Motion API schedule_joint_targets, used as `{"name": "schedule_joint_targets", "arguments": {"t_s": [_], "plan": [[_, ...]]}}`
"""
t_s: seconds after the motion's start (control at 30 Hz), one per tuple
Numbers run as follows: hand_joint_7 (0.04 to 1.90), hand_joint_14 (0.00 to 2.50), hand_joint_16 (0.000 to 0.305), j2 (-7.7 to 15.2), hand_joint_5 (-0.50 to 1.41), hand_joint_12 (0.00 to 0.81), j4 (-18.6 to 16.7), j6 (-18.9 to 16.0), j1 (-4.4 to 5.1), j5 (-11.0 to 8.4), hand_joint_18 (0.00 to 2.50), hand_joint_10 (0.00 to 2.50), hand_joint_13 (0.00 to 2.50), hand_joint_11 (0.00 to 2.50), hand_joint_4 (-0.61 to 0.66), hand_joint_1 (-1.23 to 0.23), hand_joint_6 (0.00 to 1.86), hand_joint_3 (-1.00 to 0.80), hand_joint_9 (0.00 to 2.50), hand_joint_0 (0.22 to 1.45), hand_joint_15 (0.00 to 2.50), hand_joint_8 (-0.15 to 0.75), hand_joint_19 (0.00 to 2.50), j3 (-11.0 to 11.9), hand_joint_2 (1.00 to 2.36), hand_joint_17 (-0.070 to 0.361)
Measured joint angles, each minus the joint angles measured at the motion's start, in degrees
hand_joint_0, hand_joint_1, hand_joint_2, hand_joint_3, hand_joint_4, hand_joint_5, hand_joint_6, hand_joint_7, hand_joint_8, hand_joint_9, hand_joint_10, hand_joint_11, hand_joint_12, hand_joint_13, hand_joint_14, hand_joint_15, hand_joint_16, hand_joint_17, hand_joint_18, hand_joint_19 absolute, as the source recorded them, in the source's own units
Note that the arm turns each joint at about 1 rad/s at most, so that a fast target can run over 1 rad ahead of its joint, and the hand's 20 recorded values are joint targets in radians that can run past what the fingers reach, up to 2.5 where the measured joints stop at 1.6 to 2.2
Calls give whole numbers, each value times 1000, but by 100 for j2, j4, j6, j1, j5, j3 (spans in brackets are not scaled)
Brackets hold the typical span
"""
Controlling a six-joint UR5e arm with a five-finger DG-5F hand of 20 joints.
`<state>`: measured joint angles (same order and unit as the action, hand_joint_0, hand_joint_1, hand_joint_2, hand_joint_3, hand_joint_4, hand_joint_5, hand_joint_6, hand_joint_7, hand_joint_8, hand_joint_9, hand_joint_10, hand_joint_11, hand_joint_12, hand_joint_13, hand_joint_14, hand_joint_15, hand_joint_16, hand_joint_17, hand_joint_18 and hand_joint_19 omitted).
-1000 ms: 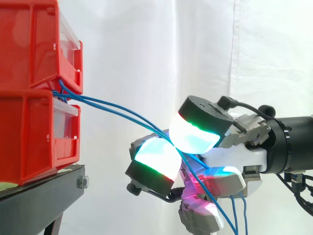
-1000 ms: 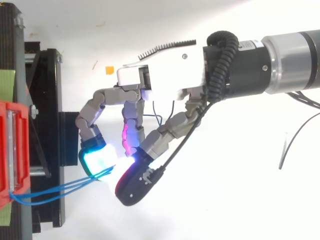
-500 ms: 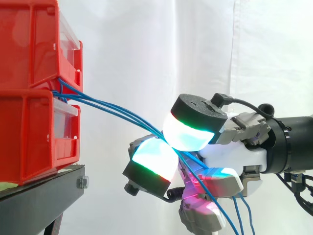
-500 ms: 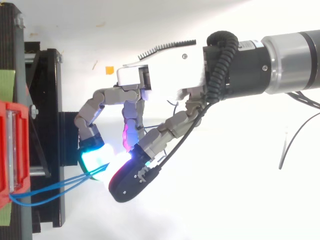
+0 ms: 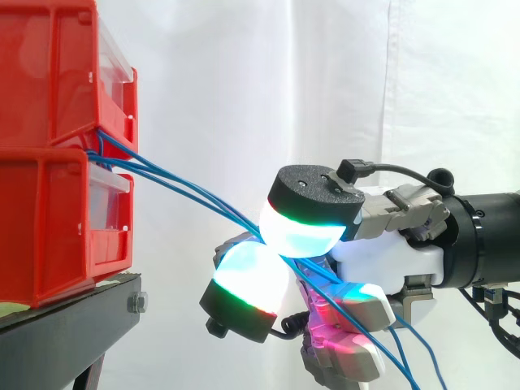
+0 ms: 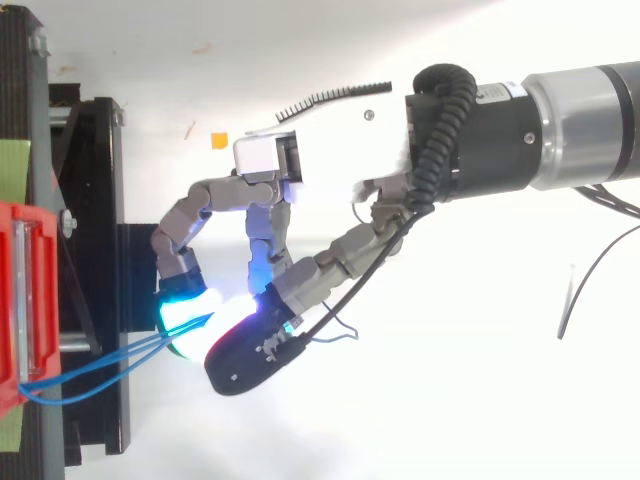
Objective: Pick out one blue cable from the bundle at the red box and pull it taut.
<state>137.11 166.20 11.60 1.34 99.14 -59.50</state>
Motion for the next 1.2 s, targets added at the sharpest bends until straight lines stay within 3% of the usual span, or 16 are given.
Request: {"name": "schedule_joint_targets", "arguments": {"t_s": [0.1, 0.2, 0.3, 0.4, 0.57, 0.67, 0.9, 1.2], "plan": [[927, 21, 67, 0, -141, 475, -2, 0, 2, 0, 1039, 24, 1222, 758, 205, -794, 871, -137, 1317, 608, 637, 390, 796, 0, 1015, 151], [933, 24, 59, 0, -146, 447, -7, 0, 4, 1, 970, 26, 1188, 779, 174, -805, 874, -359, 1295, 584, 650, 365, 840, 0, 1010, 133], [910, 24, 59, 0, -138, 442, -8, 0, 5, 4, 976, 25, 1196, 759, 160, -714, 865, -500, 1312, 563, 648, 359, 837, 0, 1000, 133], [904, 23, 60, 0, -129, 446, -9, 0, 6, 7, 986, 23, 1211, 745, 140, -569, 851, -500, 1334, 545, 640, 358, 838, 2, 1000, 135], [930, 22, 58, 0, -123, 441, -9, 0, 6, 8, 977, 23, 1212, 736, 127, -490, 839, -500, 1344, 576, 650, 357, 854, 10, 1000, 130], [941, 23, 56, 0, -116, 437, -9, 0, 2, 9, 968, 24, 1215, 745, 109, -523, 840, -394, 1368, 625, 653, 355, 860, 20, 1009, 127], [996, 20, 64, 0, -107, 470, -9, 0, -1, 9, 1030, 25, 1248, 752, 118, -631, 857, -128, 1402, 605, 634, 384, 807, 28, 1019, 144], [961, 23, 66, 0, -130, 471, -3, 0, -1, 1, 1039, 22, 1229, 762, 120, -783, 899, -47, 1337, 613, 632, 387, 810, 49, 1019, 148]]}}
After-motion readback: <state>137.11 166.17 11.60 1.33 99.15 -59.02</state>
